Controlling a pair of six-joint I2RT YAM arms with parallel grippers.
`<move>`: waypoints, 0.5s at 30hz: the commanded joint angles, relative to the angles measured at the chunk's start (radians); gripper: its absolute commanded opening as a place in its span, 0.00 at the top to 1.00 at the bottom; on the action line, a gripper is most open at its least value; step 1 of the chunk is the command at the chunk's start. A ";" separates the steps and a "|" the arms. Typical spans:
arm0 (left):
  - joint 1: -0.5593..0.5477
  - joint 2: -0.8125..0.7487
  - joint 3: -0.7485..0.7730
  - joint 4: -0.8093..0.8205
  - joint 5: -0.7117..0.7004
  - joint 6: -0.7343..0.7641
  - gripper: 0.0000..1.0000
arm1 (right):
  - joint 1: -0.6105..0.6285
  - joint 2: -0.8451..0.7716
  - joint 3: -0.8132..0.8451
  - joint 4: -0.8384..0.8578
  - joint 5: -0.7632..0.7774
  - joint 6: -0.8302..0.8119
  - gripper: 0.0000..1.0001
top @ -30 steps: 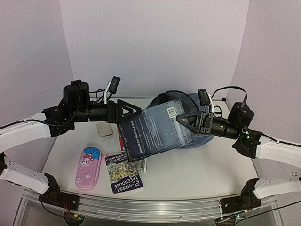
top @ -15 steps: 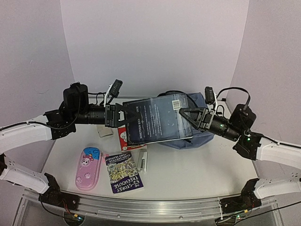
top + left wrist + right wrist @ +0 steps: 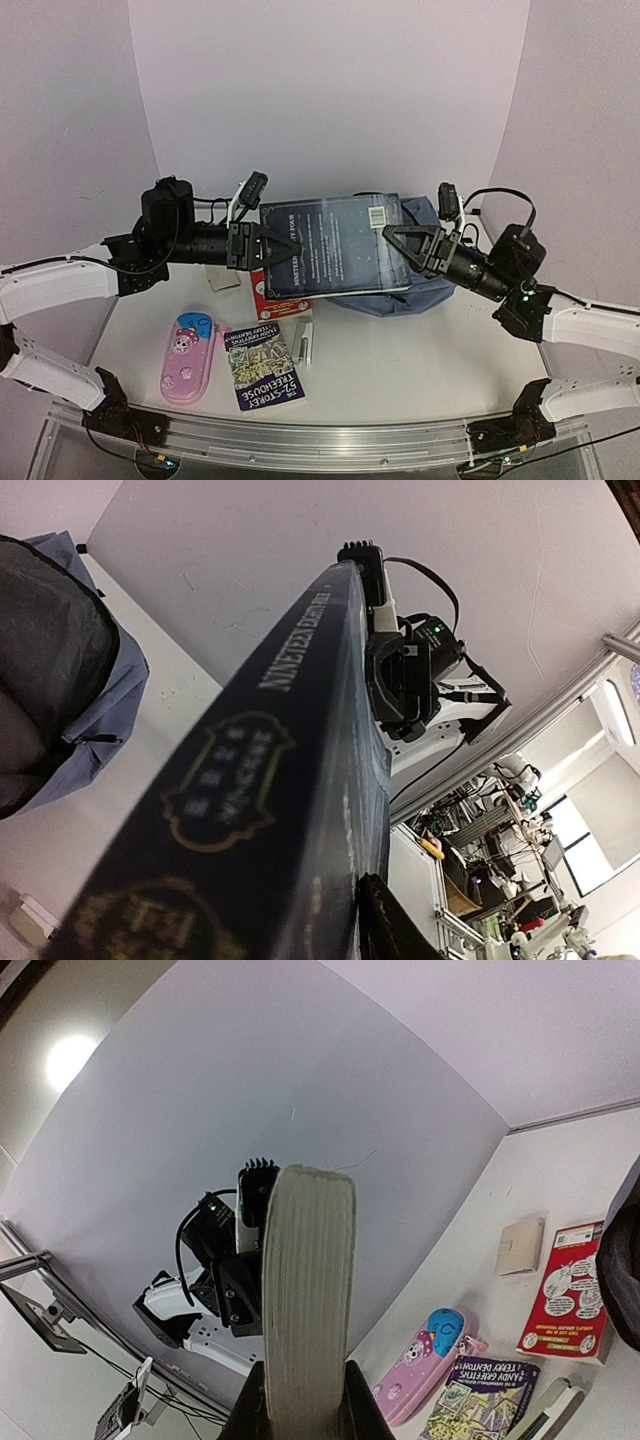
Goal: Pack the student bag
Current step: Pick up the book from the center of the board.
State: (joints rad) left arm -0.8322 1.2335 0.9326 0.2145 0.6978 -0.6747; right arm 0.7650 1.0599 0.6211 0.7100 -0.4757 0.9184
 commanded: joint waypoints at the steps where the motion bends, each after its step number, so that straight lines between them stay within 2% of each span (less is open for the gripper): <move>1: -0.007 -0.012 -0.004 0.044 0.004 -0.004 0.82 | -0.001 -0.015 0.015 0.172 0.078 0.013 1.00; 3: -0.007 -0.017 -0.007 0.030 -0.036 -0.007 0.93 | -0.001 -0.017 0.012 0.169 0.089 0.011 1.00; 5: -0.007 -0.020 -0.008 0.009 -0.082 -0.012 0.99 | -0.001 -0.015 0.016 0.144 0.106 -0.004 0.95; 8: -0.003 -0.016 0.013 -0.066 -0.165 -0.024 1.00 | -0.001 -0.012 0.058 -0.010 0.162 -0.068 0.67; 12: 0.026 -0.006 0.023 -0.130 -0.230 -0.061 1.00 | -0.007 0.007 0.193 -0.414 0.345 -0.189 0.09; 13: 0.038 -0.006 0.016 -0.133 -0.239 -0.076 1.00 | -0.016 0.023 0.231 -0.520 0.411 -0.201 0.03; 15: 0.067 -0.006 -0.001 -0.131 -0.245 -0.110 1.00 | -0.065 0.060 0.292 -0.643 0.432 -0.220 0.02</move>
State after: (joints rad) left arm -0.8213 1.2360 0.9271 0.0739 0.5526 -0.7220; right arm 0.7550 1.0795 0.7605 0.3785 -0.2310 0.7965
